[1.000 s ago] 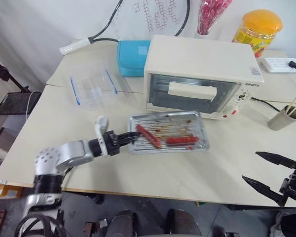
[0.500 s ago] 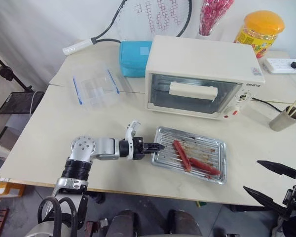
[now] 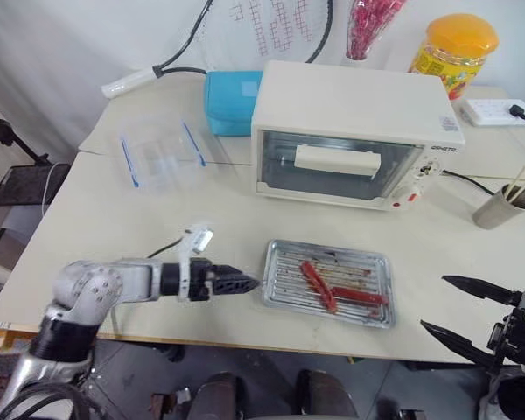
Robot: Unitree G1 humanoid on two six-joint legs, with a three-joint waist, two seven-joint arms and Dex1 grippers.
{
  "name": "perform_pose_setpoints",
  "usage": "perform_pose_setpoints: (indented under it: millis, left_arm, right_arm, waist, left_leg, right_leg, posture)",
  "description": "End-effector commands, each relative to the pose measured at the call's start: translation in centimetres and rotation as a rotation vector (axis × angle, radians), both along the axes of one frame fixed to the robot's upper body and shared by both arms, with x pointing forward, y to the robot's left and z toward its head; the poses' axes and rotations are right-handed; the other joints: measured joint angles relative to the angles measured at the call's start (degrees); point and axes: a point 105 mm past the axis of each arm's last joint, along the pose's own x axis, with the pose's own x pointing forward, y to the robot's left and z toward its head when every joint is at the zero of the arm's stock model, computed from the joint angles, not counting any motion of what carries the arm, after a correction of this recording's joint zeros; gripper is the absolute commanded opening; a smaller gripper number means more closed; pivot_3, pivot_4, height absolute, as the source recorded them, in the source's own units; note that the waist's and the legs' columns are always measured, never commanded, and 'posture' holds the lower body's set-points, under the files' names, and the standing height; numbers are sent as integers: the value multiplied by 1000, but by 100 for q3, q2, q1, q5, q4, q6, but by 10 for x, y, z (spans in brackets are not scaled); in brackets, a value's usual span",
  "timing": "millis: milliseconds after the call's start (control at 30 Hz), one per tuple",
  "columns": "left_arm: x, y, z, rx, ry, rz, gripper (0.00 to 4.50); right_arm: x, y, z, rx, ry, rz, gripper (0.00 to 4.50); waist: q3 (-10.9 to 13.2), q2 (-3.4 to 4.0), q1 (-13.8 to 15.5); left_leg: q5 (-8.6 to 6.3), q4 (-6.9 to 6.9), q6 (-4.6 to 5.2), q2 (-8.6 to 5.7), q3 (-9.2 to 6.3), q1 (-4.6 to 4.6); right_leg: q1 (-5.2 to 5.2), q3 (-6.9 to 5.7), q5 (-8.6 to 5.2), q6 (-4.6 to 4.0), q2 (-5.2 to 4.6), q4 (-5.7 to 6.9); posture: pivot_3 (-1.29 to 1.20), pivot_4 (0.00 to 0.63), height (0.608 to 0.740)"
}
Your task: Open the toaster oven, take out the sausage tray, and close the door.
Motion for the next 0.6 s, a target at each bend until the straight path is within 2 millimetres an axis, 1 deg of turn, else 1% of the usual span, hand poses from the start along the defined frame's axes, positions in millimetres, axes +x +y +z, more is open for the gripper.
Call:
perform_pose_setpoints:
  millis: [33,67,100,167,233,267,367,467,600]
  left_arm:
    - [7,30,34,-7,-489,-16,4442]
    - [5,40,37,13,-575,-28,4442]
    - [6,52,35,71,-630,-30,4442]
    - [6,70,31,166,-704,-60,4442]
    - [5,82,29,228,-743,-91,4442]
    - [3,87,28,244,-757,-112,4442]
    - [-6,100,23,305,-761,-183,4442]
    - [-8,107,21,333,-760,-198,4442]
    - [-1,103,25,310,-794,-150,4442]
  right_arm:
    - [3,-6,7,-12,-13,17,4500]
    - [4,-8,9,-9,-13,12,4500]
    - [5,-11,11,-10,-15,11,4500]
    - [3,-14,12,-34,-4,32,4500]
    - [1,-15,12,-58,4,59,4500]
    - [1,-15,12,-62,6,65,4500]
    - [4,-16,14,-63,-3,70,4500]
    - [5,-14,13,-59,-10,75,4500]
    - [10,-15,11,-46,-14,60,4500]
  waist:
    - [2,5,10]
    - [2,5,15]
    - [2,5,14]
    - [2,7,13]
    - [2,9,13]
    - [3,10,11]
    - [4,11,-5]
    - [5,11,-11]
    - [5,10,-3]
  left_leg:
    - [-12,0,-21,-1,0,-1]
    - [-15,-1,-25,-2,-1,-5]
    - [-16,-1,-25,-1,-5,-8]
    - [-18,-5,-24,2,-6,-9]
    - [-17,-13,-20,7,-7,-9]
    - [-10,-16,-1,9,-7,-8]
    - [-17,-17,23,9,-2,-8]
    - [-25,-13,37,7,6,-8]
    - [-29,-2,48,3,11,-7]
  right_leg:
    - [-1,-1,0,-1,-9,-2]
    - [-4,1,-2,-4,-23,-5]
    - [-4,2,-2,-5,-29,-9]
    - [-4,1,-2,-7,-39,-16]
    - [-4,-3,-3,-7,-38,-21]
    - [-4,-6,-3,-8,-37,-22]
    - [-4,-20,-2,-7,-33,-1]
    - [-4,-33,-1,-5,-25,5]
    - [1,-34,4,6,-23,11]
  posture:
    - [0,150,740]
    - [0,150,740]
    - [0,150,740]
    - [0,150,740]
    - [0,150,740]
    - [0,150,740]
    - [0,150,740]
    - [0,150,740]
    - [0,150,740]
